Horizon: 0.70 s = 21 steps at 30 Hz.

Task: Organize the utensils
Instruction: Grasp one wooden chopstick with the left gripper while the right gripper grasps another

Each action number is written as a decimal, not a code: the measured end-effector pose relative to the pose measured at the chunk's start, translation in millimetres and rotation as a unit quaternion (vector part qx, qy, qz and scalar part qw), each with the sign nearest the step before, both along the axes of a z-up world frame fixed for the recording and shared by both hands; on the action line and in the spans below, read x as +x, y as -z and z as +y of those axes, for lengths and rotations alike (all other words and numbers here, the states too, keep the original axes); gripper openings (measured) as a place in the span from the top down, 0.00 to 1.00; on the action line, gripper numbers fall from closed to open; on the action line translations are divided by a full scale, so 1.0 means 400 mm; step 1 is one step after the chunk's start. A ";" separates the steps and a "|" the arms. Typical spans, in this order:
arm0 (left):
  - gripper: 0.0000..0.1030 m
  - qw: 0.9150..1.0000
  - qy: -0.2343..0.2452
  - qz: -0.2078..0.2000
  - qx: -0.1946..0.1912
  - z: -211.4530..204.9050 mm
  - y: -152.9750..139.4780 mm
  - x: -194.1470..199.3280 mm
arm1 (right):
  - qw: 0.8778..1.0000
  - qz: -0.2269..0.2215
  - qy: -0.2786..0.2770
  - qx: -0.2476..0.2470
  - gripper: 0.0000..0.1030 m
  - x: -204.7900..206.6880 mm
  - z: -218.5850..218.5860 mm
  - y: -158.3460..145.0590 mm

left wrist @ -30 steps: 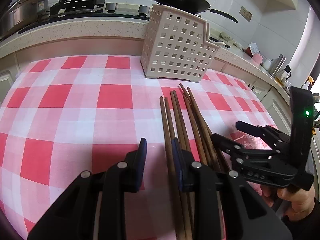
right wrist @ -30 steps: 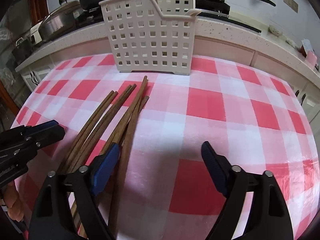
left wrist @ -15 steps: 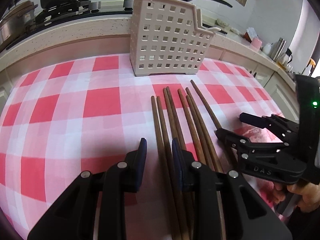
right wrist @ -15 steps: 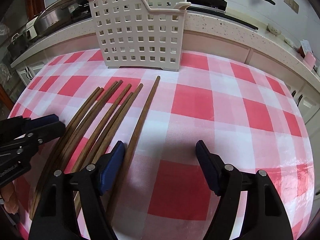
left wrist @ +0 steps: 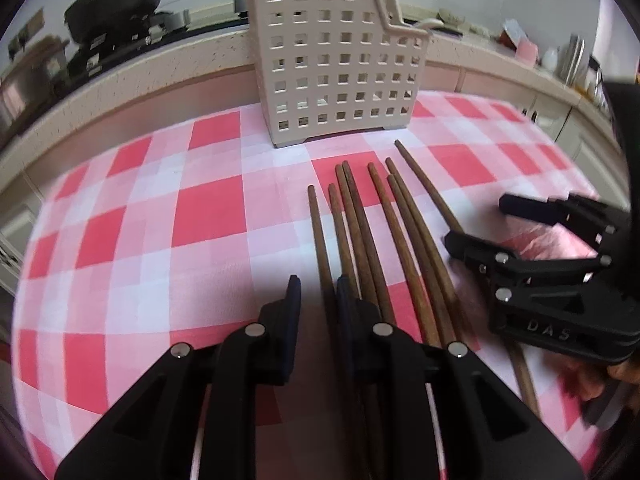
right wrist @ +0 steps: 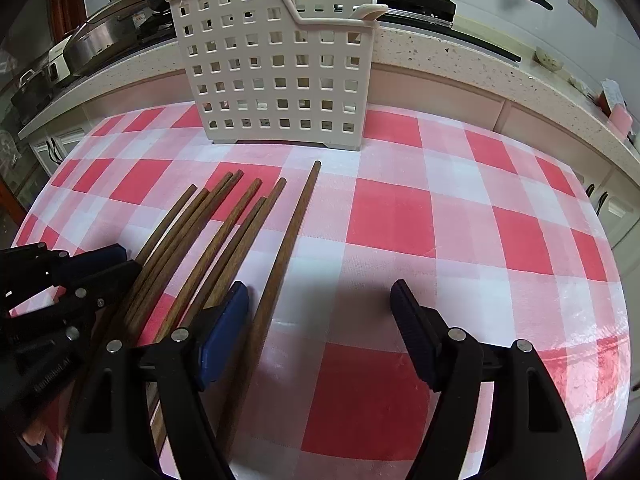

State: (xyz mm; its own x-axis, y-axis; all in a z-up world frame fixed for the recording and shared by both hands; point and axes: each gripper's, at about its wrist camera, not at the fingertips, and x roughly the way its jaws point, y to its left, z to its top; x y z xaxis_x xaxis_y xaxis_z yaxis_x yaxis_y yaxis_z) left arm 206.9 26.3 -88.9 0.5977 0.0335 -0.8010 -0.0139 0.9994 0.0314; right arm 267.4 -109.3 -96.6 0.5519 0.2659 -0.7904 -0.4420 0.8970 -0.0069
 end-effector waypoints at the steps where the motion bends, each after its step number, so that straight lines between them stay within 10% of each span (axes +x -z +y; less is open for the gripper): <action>1: 0.92 1.000 -0.002 0.000 0.002 0.004 0.000 0.000 | 1.000 -0.001 -0.003 0.001 0.34 0.000 0.002 0.001; 16: 0.93 0.996 -0.077 0.006 -0.049 0.234 -0.002 -0.053 | 0.998 0.000 -0.064 0.006 0.86 -0.010 0.032 -0.011; 21: 0.92 0.995 -0.083 0.005 -0.047 0.265 -0.003 -0.067 | 0.997 0.007 -0.080 0.002 0.89 -0.026 0.009 -0.013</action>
